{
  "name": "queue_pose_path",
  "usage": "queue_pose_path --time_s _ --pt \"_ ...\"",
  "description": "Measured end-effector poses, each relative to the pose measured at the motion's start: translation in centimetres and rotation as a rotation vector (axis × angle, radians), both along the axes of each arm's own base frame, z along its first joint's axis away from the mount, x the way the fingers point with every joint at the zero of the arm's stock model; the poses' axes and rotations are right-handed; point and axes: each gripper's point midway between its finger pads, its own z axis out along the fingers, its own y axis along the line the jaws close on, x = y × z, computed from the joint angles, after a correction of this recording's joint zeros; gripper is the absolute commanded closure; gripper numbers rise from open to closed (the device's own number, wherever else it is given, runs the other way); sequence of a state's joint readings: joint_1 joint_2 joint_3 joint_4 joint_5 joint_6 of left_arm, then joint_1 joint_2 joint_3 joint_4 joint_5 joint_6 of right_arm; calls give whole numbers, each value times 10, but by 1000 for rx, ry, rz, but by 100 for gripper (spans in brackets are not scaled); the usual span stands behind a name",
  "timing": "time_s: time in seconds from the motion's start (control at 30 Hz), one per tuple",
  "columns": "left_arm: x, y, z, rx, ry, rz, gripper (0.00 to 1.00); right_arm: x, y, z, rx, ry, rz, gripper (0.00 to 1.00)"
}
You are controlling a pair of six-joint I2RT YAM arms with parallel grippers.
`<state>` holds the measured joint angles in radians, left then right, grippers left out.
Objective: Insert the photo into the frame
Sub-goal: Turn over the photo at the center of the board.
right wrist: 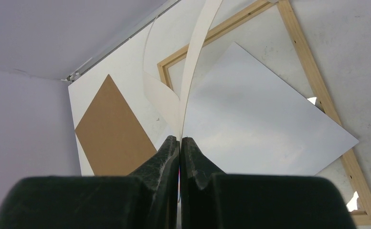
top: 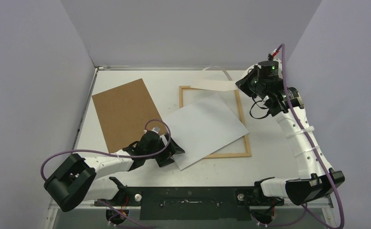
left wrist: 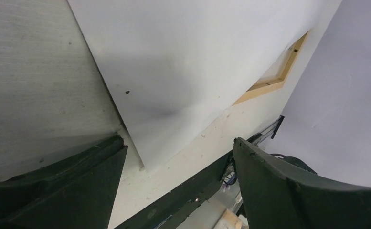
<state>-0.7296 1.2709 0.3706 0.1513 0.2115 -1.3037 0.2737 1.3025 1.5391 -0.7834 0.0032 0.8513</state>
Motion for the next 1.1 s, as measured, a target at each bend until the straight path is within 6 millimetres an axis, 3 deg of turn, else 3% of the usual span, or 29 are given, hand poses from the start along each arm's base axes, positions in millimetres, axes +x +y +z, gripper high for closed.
queue_pose_path --time_s 0.1,0.23,0.43,0.53,0.83,1.1 --pt "-4 8 -1 49 -24 -6 19 -2 -1 3 2 -9 0 100" --pt "-11 27 5 270 -101 -90 20 -4 -1 6 3 -14 1 100" --pt "-1 28 54 481 -335 -276 21 -6 -2 -3 -6 4 1 100" --pt "1 18 64 581 -426 -394 22 -6 -3 -7 -12 14 0 100" --pt "-22 -24 30 922 -605 -823 28 0 -32 -15 -25 29 -75 100" --pt "-33 -36 10 1054 -675 -983 16 5 -56 -15 -24 30 -135 100"
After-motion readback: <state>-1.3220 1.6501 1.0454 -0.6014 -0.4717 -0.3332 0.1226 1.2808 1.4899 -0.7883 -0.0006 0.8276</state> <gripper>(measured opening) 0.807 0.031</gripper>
